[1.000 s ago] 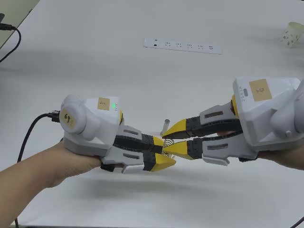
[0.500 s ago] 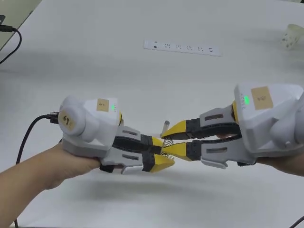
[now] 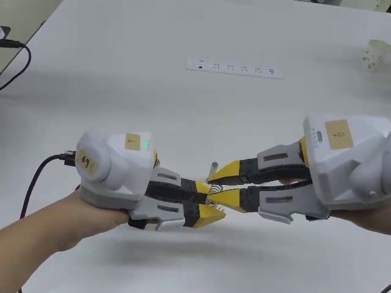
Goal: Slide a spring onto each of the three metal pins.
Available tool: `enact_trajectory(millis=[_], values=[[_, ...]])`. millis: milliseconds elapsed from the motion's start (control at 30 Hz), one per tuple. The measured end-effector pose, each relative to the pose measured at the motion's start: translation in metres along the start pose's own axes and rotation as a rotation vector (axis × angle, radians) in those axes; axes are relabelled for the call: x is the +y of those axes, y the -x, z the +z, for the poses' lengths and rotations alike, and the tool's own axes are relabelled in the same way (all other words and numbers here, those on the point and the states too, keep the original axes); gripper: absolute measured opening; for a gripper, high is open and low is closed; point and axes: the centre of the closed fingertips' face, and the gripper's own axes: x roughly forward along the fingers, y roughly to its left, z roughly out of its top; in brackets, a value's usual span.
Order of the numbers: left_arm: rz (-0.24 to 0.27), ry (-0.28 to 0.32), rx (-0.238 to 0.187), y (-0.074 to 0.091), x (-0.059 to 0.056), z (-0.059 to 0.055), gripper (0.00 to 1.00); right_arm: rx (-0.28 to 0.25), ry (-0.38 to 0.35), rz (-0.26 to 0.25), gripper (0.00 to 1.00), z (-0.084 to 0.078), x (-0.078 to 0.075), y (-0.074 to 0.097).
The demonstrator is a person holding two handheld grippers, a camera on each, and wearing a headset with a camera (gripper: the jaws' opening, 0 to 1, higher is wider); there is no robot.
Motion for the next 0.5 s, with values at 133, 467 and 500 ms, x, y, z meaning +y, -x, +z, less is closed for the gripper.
enact_trajectory(millis=[133,467,500], values=[[0.004,-0.008,0.006,-0.0006,0.0,0.0005,0.04,0.008,0.004,0.002,0.07,-0.0004,-0.0002,0.0005],[0.019,-0.025,0.004,-0.0023,0.0002,0.0029,0.15,0.022,0.01,0.005,0.07,-0.0018,0.0012,0.0011],[0.021,-0.028,0.005,-0.0021,0.0003,0.0025,0.16,0.022,0.009,0.004,0.07,-0.0016,0.001,0.0012]])
